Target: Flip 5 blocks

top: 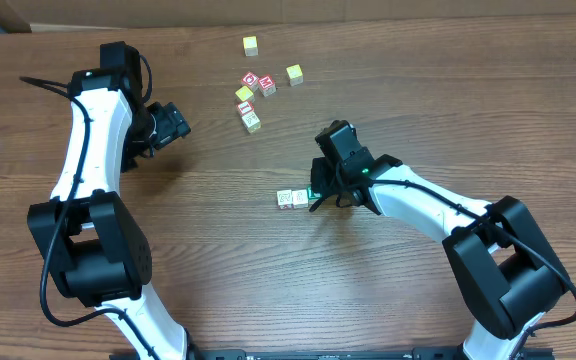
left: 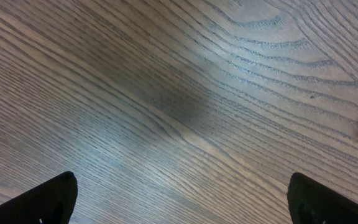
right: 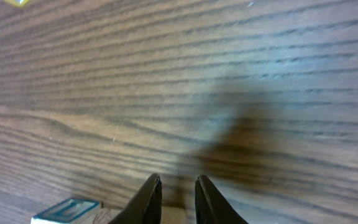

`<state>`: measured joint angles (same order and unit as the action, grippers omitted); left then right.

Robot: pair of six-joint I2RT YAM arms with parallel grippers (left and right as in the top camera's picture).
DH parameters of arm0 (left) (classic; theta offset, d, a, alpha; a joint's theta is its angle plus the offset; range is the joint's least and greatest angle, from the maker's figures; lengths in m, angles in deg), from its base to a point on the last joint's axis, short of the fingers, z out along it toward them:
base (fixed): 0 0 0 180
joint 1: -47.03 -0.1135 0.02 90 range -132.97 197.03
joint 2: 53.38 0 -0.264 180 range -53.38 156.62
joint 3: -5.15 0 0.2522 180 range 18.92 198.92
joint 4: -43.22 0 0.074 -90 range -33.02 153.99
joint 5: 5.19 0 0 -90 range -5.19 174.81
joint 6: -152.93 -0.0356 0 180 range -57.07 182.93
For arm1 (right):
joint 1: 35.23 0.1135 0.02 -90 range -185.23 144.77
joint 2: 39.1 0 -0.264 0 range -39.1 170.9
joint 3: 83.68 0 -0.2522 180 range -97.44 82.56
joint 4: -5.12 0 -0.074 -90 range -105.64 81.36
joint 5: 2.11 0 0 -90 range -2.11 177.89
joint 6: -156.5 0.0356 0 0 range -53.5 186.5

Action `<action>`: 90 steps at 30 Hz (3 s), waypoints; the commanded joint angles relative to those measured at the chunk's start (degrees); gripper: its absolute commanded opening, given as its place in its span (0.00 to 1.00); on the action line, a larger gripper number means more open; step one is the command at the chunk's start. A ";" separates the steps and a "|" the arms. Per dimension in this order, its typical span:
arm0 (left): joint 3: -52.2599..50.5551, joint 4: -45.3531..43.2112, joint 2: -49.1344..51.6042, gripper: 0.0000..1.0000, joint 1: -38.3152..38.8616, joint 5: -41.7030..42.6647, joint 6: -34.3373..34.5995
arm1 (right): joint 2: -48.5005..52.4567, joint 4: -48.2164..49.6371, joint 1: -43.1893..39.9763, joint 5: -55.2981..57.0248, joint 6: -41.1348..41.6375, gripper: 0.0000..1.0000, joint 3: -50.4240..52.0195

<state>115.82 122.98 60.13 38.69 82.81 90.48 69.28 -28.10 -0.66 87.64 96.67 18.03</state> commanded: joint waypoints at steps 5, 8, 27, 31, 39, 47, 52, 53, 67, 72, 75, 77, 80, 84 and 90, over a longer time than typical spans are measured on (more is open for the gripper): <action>-0.09 -0.07 0.48 1.00 0.11 -0.31 1.22 | -1.53 -0.83 1.07 -1.36 -0.66 0.20 0.20; -0.09 -0.07 0.48 1.00 0.11 -0.31 1.22 | -1.53 -1.16 1.05 -1.33 -0.66 0.20 0.20; -0.09 -0.26 0.48 1.00 0.13 -0.28 1.22 | -1.55 0.04 -0.76 1.75 -0.61 0.24 -0.04; -0.09 -0.26 0.48 1.00 0.11 -0.28 1.22 | -1.55 -1.64 -2.62 1.68 1.57 0.24 -0.02; -0.09 -0.26 0.48 1.00 0.13 -0.28 1.22 | -1.53 -5.68 -2.78 -2.58 1.53 0.24 0.07; -0.09 -0.26 0.48 1.00 0.11 -0.28 1.22 | -1.55 -6.84 -1.03 -3.76 1.55 0.25 0.11; -0.09 -0.26 0.50 1.00 0.13 -0.28 1.22 | -1.55 -6.84 -0.85 -3.93 1.53 0.30 0.09; -0.09 -0.26 0.48 1.00 0.11 -0.31 1.22 | -1.55 -6.91 -0.85 -3.93 1.53 0.31 0.09; -0.09 -0.26 0.48 1.00 0.11 -0.28 1.22 | -1.77 -12.24 -4.79 -2.16 -1.88 0.38 -4.31; -0.09 -0.26 0.48 1.00 0.11 -0.28 1.22 | -1.77 -19.45 -10.78 0.55 -6.47 0.50 -9.03; -0.09 -0.26 0.48 1.00 0.11 -0.28 1.22 | -1.77 -20.96 -14.84 2.69 -8.33 0.78 -9.38; -0.09 -0.26 0.48 1.00 0.11 -0.28 1.22 | -1.77 -22.12 -17.42 2.78 -9.44 1.00 -9.35; -0.09 -0.26 0.48 1.00 0.11 -0.28 1.22 | -1.77 -23.02 -21.07 2.75 -9.42 1.00 -9.35; -0.09 -0.26 0.50 1.00 0.11 -0.28 1.22 | -1.77 -22.88 -24.28 2.78 -9.42 1.00 -9.35; -0.09 -0.26 0.48 1.00 0.11 -0.28 1.22 | -1.77 -22.86 -25.75 2.78 -9.42 1.00 -9.35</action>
<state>115.82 122.89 60.13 38.69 82.81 90.48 69.26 -51.25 -26.28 89.85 87.73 9.44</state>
